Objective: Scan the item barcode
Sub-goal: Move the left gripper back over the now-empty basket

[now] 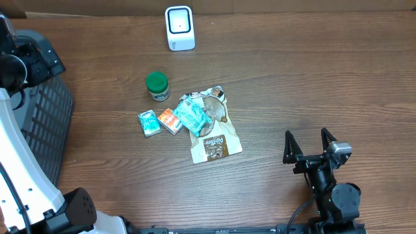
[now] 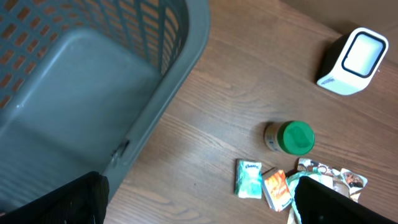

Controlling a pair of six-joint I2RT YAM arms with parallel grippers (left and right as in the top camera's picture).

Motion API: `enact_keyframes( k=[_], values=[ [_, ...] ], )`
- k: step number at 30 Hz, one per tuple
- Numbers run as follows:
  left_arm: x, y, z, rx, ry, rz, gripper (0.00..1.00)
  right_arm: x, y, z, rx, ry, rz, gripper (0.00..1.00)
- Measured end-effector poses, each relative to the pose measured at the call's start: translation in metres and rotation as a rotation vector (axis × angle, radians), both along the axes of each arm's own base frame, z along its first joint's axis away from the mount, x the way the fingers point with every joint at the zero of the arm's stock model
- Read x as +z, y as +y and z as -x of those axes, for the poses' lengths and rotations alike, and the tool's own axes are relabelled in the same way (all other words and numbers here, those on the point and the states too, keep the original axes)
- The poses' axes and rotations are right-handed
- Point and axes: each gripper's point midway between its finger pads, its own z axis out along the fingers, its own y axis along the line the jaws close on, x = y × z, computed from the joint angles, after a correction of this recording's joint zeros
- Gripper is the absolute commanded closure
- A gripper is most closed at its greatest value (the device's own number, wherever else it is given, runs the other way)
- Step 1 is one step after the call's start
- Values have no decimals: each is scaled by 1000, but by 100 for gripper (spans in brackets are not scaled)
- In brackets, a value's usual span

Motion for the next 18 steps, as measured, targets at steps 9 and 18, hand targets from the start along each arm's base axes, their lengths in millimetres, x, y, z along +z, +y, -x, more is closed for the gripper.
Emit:
enact_keyframes(
  k=[9,18],
  values=[
    [5,-2,-8,-72,-36,-22,0,0,0,0,0,0,0,0],
    [11,46,4,18,-68,-63,0,0,0,0,0,0,0,0]
  ],
)
